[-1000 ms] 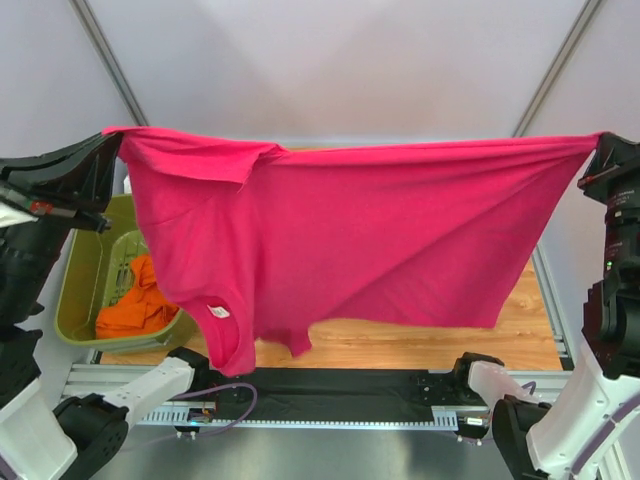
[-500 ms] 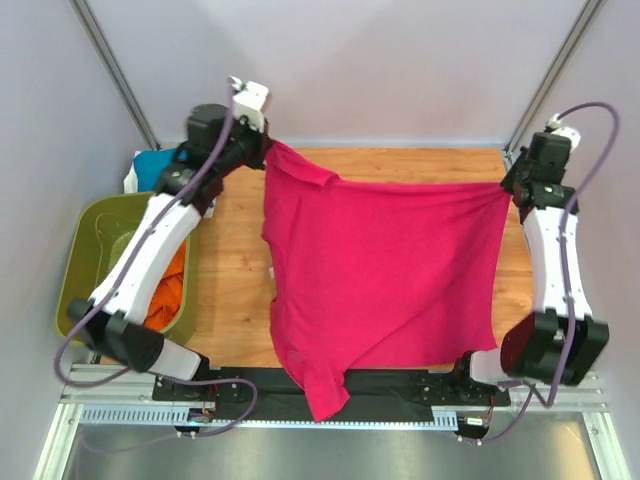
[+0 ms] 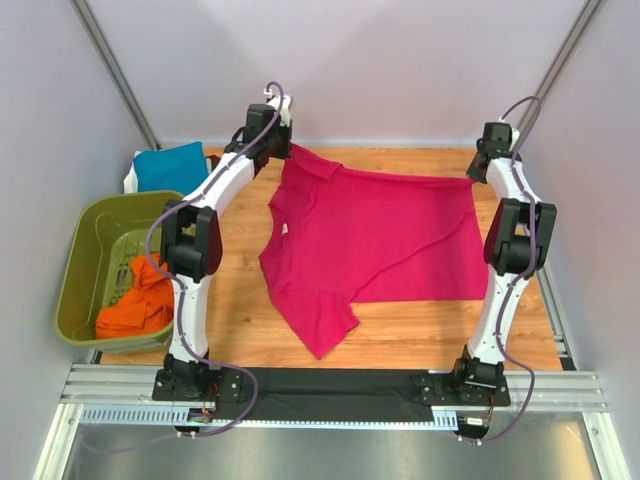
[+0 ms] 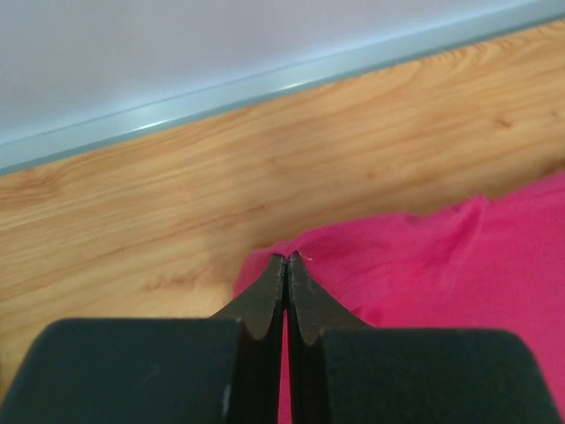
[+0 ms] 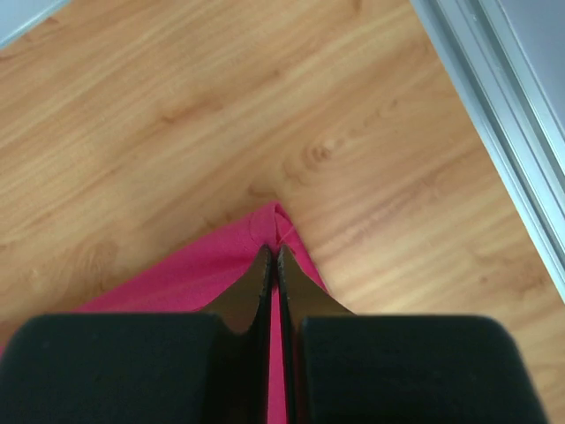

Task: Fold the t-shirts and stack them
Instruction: Fold the tshirt

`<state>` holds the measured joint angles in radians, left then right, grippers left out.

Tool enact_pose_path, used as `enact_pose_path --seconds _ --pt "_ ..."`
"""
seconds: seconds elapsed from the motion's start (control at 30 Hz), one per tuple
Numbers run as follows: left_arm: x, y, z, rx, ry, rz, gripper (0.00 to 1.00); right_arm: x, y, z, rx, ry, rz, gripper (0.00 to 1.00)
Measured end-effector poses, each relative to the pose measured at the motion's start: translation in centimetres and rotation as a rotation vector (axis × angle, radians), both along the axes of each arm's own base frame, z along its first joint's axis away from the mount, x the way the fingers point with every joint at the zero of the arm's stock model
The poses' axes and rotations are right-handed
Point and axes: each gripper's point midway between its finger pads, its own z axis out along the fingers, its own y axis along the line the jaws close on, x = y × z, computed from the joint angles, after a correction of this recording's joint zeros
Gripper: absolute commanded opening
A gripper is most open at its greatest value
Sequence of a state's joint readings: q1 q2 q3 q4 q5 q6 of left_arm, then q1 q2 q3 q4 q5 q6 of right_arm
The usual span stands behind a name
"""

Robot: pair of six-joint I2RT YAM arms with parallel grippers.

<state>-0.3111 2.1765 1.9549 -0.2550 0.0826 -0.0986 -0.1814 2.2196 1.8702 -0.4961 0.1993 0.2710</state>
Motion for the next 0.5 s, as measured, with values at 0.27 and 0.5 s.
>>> enact_pose_path --seconds 0.27,0.5 --pt "2.9 0.5 -0.9 -0.097 -0.018 0.034 0.0 3.2 0.3 1.1 -0.026 -0.073 0.024 0.0" --pt "1.5 -0.2 -1.4 -0.158 0.023 0.04 0.0 3.6 -0.1 1.7 -0.044 -0.098 0.013 0.0"
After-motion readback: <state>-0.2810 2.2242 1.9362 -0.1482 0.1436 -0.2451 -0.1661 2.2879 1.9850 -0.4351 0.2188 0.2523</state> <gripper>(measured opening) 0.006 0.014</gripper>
